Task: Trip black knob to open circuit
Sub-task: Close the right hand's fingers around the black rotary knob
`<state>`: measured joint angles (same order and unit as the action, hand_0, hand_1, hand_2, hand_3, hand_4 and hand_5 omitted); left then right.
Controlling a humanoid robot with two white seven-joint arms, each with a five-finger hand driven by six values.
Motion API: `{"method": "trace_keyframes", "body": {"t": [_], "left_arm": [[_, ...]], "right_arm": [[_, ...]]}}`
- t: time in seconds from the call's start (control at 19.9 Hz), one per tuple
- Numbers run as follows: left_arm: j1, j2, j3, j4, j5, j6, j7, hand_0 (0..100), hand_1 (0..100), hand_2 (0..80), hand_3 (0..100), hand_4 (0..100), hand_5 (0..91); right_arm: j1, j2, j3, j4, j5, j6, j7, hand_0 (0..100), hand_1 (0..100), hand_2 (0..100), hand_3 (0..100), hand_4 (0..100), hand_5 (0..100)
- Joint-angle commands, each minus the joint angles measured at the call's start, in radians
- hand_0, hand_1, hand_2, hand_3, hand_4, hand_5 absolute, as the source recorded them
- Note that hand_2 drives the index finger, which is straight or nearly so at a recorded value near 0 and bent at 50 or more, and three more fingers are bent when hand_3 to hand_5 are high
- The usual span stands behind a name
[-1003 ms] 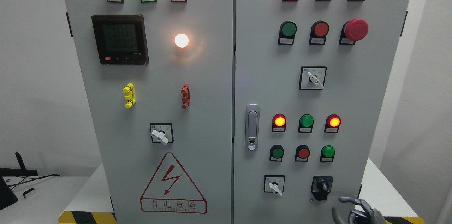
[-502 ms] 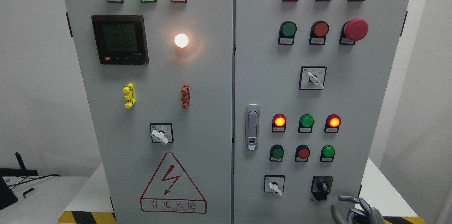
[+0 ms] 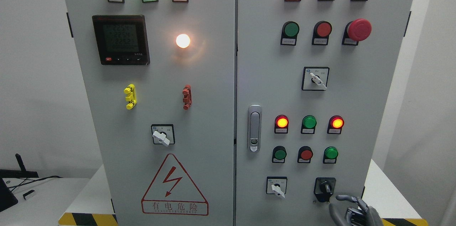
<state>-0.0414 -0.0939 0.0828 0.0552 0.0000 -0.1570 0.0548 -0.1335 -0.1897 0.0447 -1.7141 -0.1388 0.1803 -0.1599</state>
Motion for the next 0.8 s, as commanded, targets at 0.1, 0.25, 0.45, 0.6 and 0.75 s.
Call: {"method": "trace_keyframes", "body": {"t": [0.1, 0.25, 0.45, 0.6, 0.75], "left_arm": [[0.0, 0.0, 0.0, 0.0, -0.031, 0.001, 0.0, 12, 39, 0.0, 0, 0, 0.0], [0.0, -0.001, 0.0, 0.0, -0.031, 0.001, 0.0, 12, 39, 0.0, 0, 0, 0.0], [0.0, 0.0, 0.0, 0.0, -0.031, 0.001, 0.0, 12, 39, 0.0, 0, 0, 0.0], [0.0, 0.0, 0.0, 0.0, -0.031, 0.001, 0.0, 12, 39, 0.0, 0, 0, 0.0], [0.0, 0.0, 0.0, 0.0, -0.031, 0.001, 0.0, 12, 39, 0.0, 0, 0, 0.0]], "right_arm": [[-0.017, 0.019, 0.032, 0.03, 0.001, 0.001, -0.004, 29, 68, 41, 100, 100, 96], [-0.018, 0.021, 0.032, 0.031, 0.001, 0.001, -0.004, 29, 68, 41, 100, 100, 96], [-0.018, 0.021, 0.032, 0.028, 0.001, 0.001, -0.004, 29, 68, 41, 100, 100, 96], [-0.017, 0.023, 0.032, 0.024, 0.001, 0.001, -0.004, 29, 68, 41, 100, 100, 96], [-0.017, 0.024, 0.032, 0.014, 0.001, 0.001, -0.004, 28, 68, 41, 100, 100, 96]]}}
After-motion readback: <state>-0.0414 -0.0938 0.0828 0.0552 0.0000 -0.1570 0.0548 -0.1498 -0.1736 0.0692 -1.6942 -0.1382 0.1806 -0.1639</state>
